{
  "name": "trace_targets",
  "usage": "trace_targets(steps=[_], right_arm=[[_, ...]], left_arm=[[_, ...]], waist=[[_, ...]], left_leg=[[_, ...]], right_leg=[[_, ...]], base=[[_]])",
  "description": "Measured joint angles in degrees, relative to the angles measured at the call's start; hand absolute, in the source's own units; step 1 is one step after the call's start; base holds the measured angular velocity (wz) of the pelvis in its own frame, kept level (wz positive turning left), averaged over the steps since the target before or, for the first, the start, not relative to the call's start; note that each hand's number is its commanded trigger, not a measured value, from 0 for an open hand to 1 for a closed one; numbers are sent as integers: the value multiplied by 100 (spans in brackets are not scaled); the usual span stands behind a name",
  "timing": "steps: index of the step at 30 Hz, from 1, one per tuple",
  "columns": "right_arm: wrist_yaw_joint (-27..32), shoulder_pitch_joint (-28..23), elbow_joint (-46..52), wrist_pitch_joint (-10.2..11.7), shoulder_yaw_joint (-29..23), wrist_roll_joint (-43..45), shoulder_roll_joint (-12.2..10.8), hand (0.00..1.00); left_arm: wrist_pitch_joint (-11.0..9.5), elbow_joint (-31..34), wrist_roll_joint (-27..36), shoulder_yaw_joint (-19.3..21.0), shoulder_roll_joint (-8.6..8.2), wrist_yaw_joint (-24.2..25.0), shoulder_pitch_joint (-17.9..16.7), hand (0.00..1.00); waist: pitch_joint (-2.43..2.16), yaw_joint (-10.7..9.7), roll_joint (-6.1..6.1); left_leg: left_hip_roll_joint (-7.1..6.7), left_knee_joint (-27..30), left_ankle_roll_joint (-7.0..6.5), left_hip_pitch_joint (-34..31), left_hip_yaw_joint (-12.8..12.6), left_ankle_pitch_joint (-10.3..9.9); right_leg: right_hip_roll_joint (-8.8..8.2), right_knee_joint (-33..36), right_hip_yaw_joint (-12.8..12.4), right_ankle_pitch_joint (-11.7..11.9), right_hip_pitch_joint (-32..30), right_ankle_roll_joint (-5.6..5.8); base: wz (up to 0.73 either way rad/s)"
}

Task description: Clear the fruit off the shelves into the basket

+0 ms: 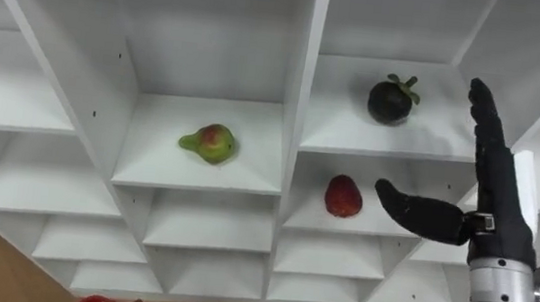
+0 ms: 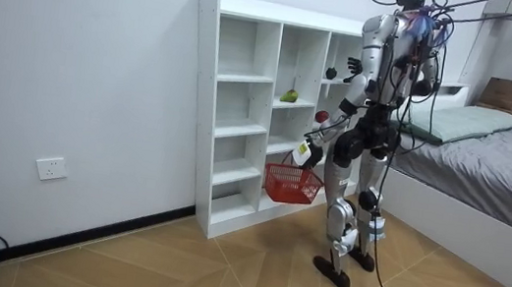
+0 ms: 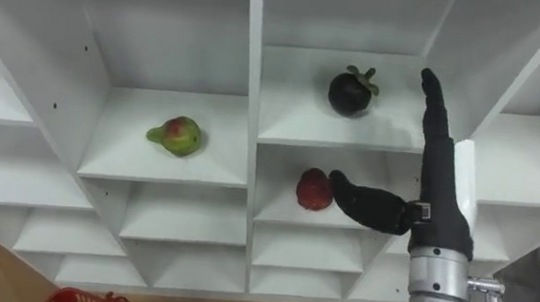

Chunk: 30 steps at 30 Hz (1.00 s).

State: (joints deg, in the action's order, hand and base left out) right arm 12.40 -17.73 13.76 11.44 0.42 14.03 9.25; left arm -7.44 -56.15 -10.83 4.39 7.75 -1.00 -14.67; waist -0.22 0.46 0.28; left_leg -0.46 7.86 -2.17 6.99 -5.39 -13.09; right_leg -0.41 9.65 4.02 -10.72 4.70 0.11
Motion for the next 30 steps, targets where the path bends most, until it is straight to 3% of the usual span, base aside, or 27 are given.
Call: trace_targets(steps=[12, 16, 23, 30], right_arm=[[-7, 633, 14, 0, -15, -387, 73, 0], [1, 662, -57, 0, -31, -516, 196, 0], [11, 728, -408, -2, -217, -526, 221, 0], [4, 1033, -658, -155, -240, -928, 466, 0]], left_arm=[[46, 0, -18, 5, 21, 208, -17, 100], [59, 9, -115, -5, 26, 267, -6, 100], [98, 104, -128, -3, 41, 283, -11, 100], [269, 108, -111, -5, 56, 276, 8, 100]], waist=[[2, 17, -104], [3, -4, -170], [10, -1, -170], [25, -5, -213]], left_leg=[[2, 103, 8, -49, 90, 5], [-3, 139, 7, -78, 133, 5], [-2, 154, 7, -94, 149, 4], [-5, 153, 7, -132, 224, 4]], right_leg=[[-7, 6, 93, 20, 33, -19], [-17, 4, 142, 30, 39, -15], [-21, 4, 173, 37, 39, -15], [-22, 3, 234, 37, 26, -15]], base=[[4], [4], [1], [3]])
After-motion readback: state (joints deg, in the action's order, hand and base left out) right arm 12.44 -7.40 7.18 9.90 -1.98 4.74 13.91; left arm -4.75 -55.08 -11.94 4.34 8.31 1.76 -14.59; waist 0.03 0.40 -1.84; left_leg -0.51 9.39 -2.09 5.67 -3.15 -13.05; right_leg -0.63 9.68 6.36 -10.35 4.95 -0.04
